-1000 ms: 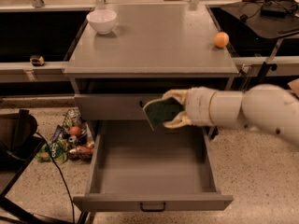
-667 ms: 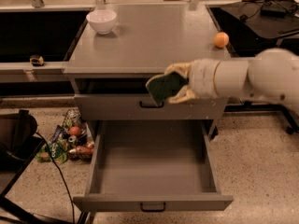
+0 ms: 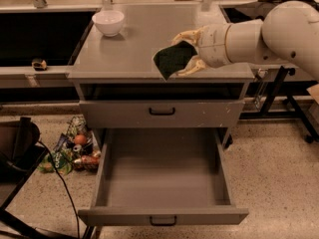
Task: Pick sponge from middle drawer and place on counter
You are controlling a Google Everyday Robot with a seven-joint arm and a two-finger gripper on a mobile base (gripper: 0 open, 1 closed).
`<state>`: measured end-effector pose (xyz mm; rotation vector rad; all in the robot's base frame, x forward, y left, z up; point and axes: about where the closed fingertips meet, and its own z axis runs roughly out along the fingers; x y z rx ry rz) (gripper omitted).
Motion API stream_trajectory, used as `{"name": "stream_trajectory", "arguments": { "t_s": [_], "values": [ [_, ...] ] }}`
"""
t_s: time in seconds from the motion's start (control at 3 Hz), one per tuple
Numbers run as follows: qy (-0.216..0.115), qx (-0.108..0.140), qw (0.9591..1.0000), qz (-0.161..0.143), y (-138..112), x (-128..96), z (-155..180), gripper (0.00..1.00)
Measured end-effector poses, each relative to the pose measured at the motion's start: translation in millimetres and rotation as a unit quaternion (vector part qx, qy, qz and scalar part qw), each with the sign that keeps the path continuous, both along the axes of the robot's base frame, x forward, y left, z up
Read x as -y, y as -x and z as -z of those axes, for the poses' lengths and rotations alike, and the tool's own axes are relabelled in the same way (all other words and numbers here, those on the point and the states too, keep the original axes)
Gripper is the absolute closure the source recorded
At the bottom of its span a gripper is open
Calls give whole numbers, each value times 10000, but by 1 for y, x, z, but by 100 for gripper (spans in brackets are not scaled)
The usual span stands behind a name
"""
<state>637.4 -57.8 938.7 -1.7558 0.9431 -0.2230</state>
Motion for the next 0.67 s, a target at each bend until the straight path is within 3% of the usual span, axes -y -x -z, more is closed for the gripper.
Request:
{"name": "stream_trajectory", "arguments": {
  "t_s": [0.33,0.67],
  "values": [
    [-2,7,10000,-19,-9,-3,-1,100],
    [-155,71,9998,-100,-43,-12,-6,100]
  ]
}}
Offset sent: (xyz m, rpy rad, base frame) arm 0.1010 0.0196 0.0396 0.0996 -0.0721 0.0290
